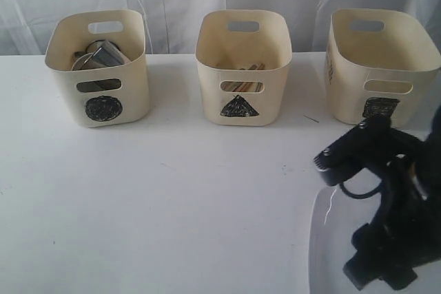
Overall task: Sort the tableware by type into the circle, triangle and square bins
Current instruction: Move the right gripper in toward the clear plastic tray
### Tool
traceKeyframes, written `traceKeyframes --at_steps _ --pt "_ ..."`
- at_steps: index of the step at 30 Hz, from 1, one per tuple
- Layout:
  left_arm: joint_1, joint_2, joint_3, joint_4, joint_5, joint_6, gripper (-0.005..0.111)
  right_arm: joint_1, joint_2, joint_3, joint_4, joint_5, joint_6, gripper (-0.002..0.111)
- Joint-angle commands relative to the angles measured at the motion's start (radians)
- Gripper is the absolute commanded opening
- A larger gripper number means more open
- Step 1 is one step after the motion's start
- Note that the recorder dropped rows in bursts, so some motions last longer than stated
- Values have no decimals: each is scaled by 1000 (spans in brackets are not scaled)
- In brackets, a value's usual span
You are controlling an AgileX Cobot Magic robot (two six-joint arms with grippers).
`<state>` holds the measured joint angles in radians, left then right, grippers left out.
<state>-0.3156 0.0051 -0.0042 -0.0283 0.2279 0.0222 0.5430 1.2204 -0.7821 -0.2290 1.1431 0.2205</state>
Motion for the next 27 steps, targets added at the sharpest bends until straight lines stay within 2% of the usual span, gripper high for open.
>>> traceKeyframes --at_steps 1,5,13,19,27 --pt "3 -5 4 1 -3 0 22 225 88 -48 -203 47 205 67" --pt "3 -5 4 1 -3 0 22 441 177 -102 -205 47 340 67" --pt "3 -5 4 1 -3 0 22 616 306 -105 -194 78 476 67" --pt "3 -5 4 1 -3 2 22 659 376 -105 -174 67 529 67" --pt "3 -5 4 1 -3 2 22 663 453 -78 -193 40 576 67"
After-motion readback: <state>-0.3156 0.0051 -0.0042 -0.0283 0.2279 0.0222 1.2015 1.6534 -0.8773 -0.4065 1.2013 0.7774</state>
